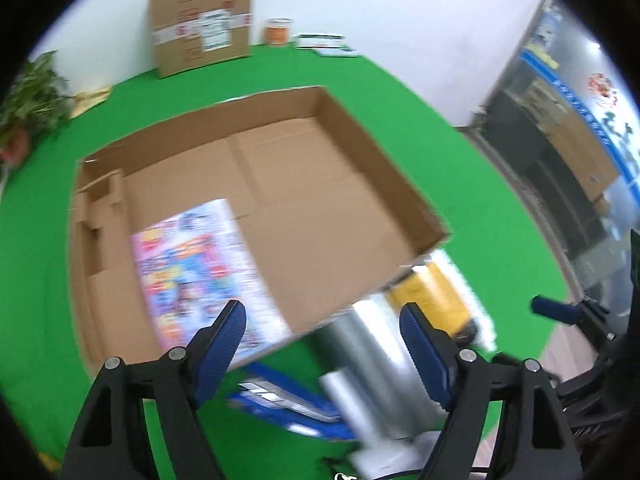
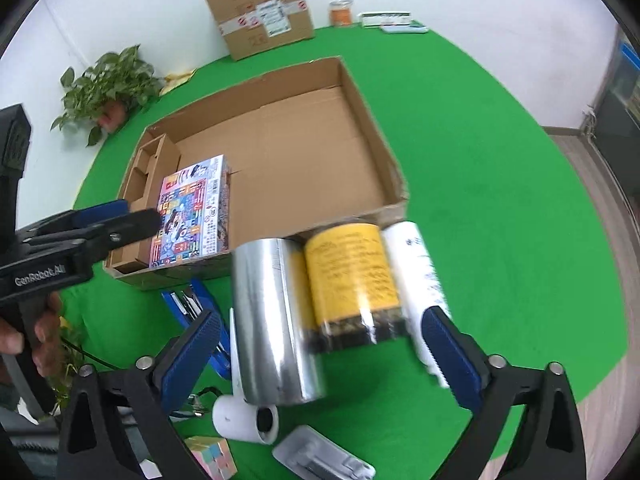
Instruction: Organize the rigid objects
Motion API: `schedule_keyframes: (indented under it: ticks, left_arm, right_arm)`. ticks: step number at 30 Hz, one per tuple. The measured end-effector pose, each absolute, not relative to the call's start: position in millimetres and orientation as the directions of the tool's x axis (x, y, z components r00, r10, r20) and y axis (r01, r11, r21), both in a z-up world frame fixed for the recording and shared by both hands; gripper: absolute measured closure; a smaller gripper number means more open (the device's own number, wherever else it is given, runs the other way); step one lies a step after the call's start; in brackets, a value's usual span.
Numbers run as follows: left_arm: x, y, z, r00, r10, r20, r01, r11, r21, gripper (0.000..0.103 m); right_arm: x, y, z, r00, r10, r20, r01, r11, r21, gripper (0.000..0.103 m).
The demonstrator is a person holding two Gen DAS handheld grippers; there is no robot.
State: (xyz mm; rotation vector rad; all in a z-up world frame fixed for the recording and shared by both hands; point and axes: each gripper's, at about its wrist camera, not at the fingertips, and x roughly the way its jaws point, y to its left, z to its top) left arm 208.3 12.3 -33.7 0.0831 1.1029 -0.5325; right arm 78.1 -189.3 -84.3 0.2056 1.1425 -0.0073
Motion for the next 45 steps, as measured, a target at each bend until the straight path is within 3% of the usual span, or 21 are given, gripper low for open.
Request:
schedule_keyframes:
  ticks: [1,2,3,5,7,8,9,10,11,30,45]
  left_arm:
    - [206,3,-35,0.323,-0.397,-0.859,0.461,0.859,-0.223,0.031]
    - [204,-5,-36,0.310,-0.419,-0.854,0.474,0.847,-0.243,0.064]
    - [202,-15,-38,0.277,-0.435,-0.856,0.498,0.828,-0.260,0.100]
    - [194,-33,-40,0.250,-0.445,-0.860,0.536,0.803,-0.260,0.101]
    - [189,-43,-35,0.275,-0.437,-0.856,0.551,0.801,-0.232,0.096]
    - [188,-49,-34,0.281,-0.420,-0.863,0.552,0.806,-0.212,0.070]
    - [188,-52,-33,0.276,-0.420,-0.865,0.548,0.808,-0.217,0.023]
    - [184,-49,-35,0.281,-0.429,-0.859,0.540,0.810,-0.228,0.008]
    - [183,-47,-34,0.300,-0.439,-0.847,0.530,0.815,-0.235,0.002]
    - [191,-56,-50,0.317,-0.384,-0.867,0.445,0.868,-0.222,0.002]
    - [198,-29,-51,0.347,-0.372,-0.861,0.375,0.896,-0.237,0.002]
  right_arm:
    - [74,-193,-83,0.419,0.099,-0.902,0.114,0.981,0.160,0.035]
    - [67,-198,-81,0.416,0.081,-0.906,0.121,0.982,0.144,0.056]
    - [62,-202,-79,0.412,0.059,-0.909,0.128,0.984,0.122,0.059]
    - [52,-210,-75,0.428,0.040,-0.903,0.144,0.983,0.112,0.056]
    - [47,-219,-74,0.434,0.032,-0.900,0.163,0.980,0.114,0.014]
    - [43,-224,-72,0.452,0.025,-0.892,0.179,0.977,0.118,0.001]
    - [39,-228,-69,0.480,0.024,-0.877,0.189,0.973,0.130,0.001]
    - [39,-231,-69,0.485,0.026,-0.874,0.193,0.972,0.136,0.001]
    - [39,-235,-69,0.485,0.034,-0.874,0.195,0.970,0.146,0.001]
    - [25,-251,-74,0.466,0.042,-0.884,0.219,0.963,0.160,0.001]
    - [50,-216,-91,0.429,0.098,-0.898,0.115,0.980,0.162,0.001]
